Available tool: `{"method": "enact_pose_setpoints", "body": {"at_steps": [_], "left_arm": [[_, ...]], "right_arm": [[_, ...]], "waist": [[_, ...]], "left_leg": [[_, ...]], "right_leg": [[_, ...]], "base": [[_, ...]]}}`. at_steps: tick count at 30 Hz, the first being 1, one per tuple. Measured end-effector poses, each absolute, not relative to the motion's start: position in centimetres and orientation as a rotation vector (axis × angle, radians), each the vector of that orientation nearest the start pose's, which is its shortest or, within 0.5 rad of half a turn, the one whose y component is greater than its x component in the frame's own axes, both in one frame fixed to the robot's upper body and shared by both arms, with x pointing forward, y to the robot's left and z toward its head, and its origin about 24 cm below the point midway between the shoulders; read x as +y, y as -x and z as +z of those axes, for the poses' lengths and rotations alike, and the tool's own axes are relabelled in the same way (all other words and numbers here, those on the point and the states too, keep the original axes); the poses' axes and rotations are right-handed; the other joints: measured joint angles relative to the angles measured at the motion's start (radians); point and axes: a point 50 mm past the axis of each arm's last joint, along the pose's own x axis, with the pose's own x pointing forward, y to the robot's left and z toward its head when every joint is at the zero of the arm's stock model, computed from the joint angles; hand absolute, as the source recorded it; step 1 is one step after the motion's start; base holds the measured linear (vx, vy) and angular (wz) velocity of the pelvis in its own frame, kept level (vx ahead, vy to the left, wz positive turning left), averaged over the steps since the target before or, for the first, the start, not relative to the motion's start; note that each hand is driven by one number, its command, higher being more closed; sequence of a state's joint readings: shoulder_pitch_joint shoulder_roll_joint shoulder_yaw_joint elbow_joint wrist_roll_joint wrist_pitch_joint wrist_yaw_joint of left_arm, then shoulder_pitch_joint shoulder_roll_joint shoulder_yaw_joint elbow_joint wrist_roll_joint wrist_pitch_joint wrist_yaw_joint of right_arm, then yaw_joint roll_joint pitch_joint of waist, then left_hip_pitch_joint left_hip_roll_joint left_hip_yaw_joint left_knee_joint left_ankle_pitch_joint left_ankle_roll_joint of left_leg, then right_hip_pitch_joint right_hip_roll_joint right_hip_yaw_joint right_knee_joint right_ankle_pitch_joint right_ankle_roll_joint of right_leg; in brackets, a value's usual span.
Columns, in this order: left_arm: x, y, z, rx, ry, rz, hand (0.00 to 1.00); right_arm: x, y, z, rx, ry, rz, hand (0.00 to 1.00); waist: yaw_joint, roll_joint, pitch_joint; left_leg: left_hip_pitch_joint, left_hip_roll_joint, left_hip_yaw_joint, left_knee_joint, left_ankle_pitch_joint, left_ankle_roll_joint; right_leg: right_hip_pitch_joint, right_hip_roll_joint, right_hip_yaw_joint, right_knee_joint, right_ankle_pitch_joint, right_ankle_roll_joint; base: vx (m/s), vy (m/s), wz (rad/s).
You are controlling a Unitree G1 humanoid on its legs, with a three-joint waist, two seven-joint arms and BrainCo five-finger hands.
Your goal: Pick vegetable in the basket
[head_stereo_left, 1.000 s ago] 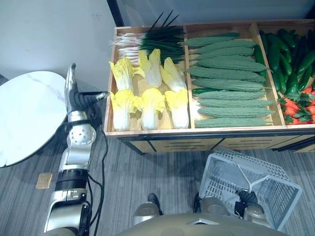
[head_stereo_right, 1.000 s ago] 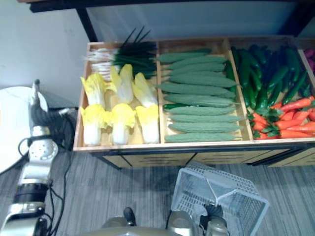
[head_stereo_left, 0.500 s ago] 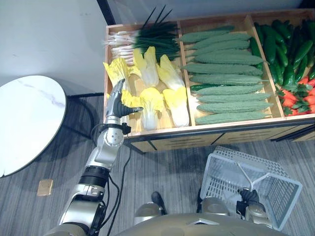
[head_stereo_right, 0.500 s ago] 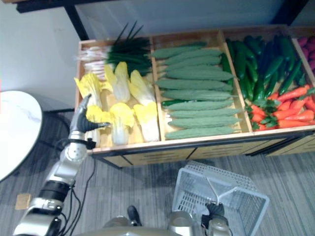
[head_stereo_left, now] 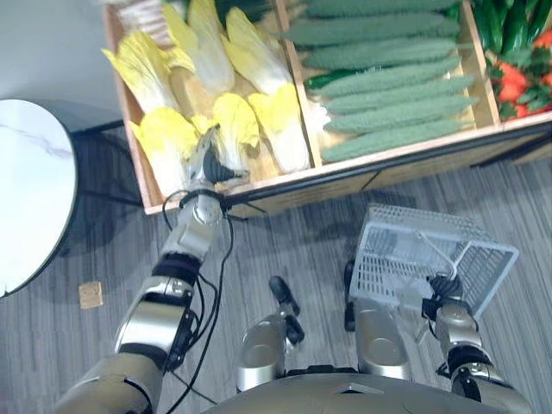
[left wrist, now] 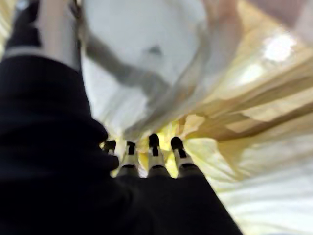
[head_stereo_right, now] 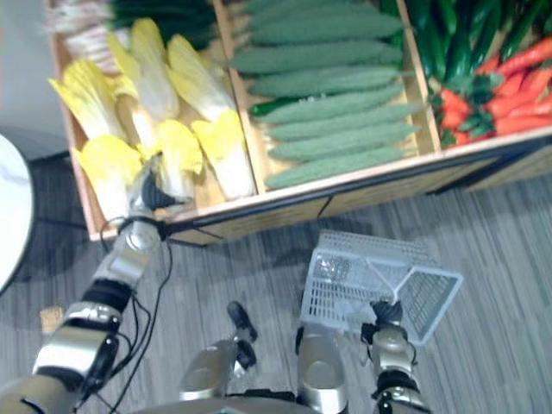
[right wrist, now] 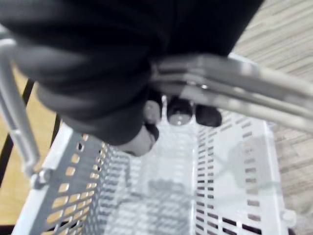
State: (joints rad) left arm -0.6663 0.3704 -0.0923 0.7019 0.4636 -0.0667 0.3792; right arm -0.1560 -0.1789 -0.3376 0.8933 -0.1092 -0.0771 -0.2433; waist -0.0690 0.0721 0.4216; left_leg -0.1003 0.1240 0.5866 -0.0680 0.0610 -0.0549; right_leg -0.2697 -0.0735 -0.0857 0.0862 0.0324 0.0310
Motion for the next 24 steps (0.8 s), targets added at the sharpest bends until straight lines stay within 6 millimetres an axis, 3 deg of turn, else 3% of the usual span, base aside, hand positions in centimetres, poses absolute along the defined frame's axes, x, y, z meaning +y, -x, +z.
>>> {"method": "enact_pose_setpoints", "body": {"at_steps": [5,11,16,21,24], "left_arm": [[21.1,-38.1,14.7,-0.272,-0.819,0.405,1.00],[21.0,-38.8,16.5,-0.299,-0.783,0.437,1.00],[20.6,-38.9,16.7,-0.306,-0.803,0.423,1.00],[20.4,-39.1,16.2,-0.260,-0.839,0.376,1.00],[21.6,-38.8,17.5,-0.282,-0.872,0.414,1.00]], "right_arm": [[-26.4,-22.2,-7.3,0.544,0.217,-0.526,1.00],[-25.6,-23.1,-6.8,0.509,0.240,-0.491,1.00],[-25.4,-23.0,-6.9,0.517,0.239,-0.482,1.00],[-25.1,-21.9,-8.4,0.595,0.221,-0.469,1.00],[-24.9,-21.0,-9.1,0.631,0.201,-0.468,1.00]], "waist": [[0.010,-0.014,0.014],[0.030,-0.038,0.028],[0.029,-0.047,0.030],[0.013,-0.050,0.025],[0.010,-0.052,0.022]], "left_leg": [[-0.062,0.002,0.031,0.003,0.006,0.004],[-0.062,0.001,0.066,-0.003,-0.004,-0.006],[-0.042,-0.006,0.060,-0.020,0.004,-0.003],[0.025,-0.008,0.005,-0.030,0.015,0.005],[0.054,-0.008,-0.017,-0.029,0.015,0.005]], "right_leg": [[-0.073,0.004,0.023,0.000,0.020,-0.002],[-0.078,0.004,0.044,-0.020,0.038,0.003],[-0.058,-0.001,0.035,-0.023,0.043,0.005],[0.054,-0.005,-0.019,-0.066,0.041,0.006],[0.101,-0.007,-0.041,-0.077,0.040,0.005]], "base": [[0.00,-0.012,-0.10],[-0.01,-0.007,-0.10],[0.03,-0.004,0.05],[0.09,-0.012,0.28],[0.06,-0.002,0.23]]}}
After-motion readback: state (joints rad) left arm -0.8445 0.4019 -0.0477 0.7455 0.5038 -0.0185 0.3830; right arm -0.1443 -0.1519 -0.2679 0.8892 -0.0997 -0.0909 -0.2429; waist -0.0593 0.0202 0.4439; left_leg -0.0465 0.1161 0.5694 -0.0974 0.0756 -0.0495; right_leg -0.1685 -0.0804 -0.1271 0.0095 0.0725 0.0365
